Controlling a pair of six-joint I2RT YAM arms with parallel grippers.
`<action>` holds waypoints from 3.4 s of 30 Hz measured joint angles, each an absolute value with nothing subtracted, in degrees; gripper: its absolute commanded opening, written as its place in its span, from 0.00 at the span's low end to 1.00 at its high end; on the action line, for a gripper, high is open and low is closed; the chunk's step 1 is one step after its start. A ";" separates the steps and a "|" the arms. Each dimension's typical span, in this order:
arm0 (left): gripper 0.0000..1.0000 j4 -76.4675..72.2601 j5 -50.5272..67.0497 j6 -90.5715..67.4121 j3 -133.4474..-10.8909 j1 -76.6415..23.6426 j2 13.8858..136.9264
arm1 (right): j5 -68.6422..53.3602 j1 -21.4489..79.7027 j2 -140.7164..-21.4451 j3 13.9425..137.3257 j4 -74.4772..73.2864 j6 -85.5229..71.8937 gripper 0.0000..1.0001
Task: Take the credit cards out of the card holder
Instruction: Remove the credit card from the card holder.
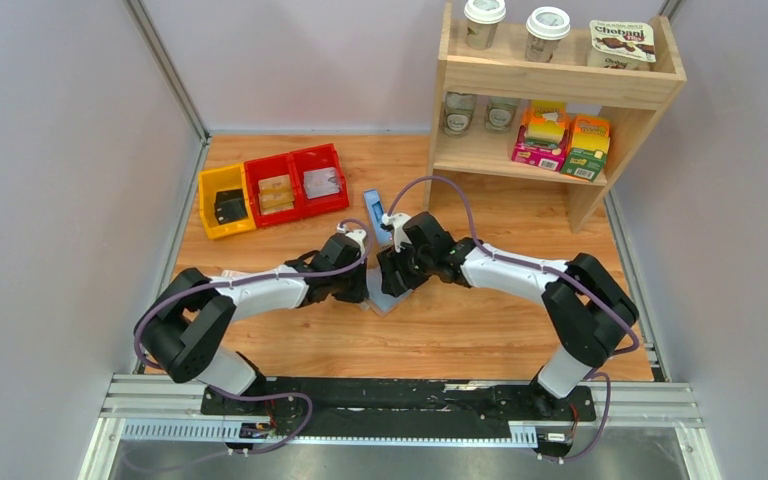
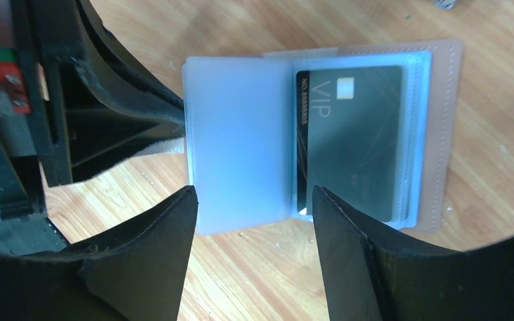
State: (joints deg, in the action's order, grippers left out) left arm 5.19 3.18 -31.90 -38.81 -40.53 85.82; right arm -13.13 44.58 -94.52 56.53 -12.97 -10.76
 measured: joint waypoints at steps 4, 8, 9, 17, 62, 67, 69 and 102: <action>0.20 7.27 0.89 -32.23 -37.21 -40.53 83.33 | -12.40 45.08 -94.52 55.88 -13.02 -11.57 0.68; 0.23 10.63 -1.61 -32.91 -35.16 -40.51 79.33 | -10.70 45.12 -94.52 55.88 -12.97 -11.97 0.66; 0.24 11.57 -2.26 -33.15 -34.63 -40.53 77.93 | -10.57 45.12 -94.54 55.88 -12.95 -11.97 0.65; 0.24 16.47 -8.14 -36.05 -33.93 -40.53 65.34 | -17.91 45.21 -97.23 55.88 -10.50 -12.14 0.61; 0.25 20.23 -2.28 -29.63 -51.29 -39.29 92.03 | -12.62 39.88 -95.83 53.52 -15.14 -22.48 0.43; 0.29 20.47 -1.83 -30.61 -51.22 -39.24 87.18 | -12.47 38.59 -93.54 53.89 -14.63 -22.90 0.41; 0.31 19.14 -1.50 -31.88 -50.59 -39.24 84.23 | -12.67 38.17 -93.67 54.63 -14.09 -22.85 0.38; 0.36 -13.80 14.90 -53.91 -32.23 -33.56 88.33 | -21.87 36.53 -101.30 52.66 -1.69 -22.70 0.21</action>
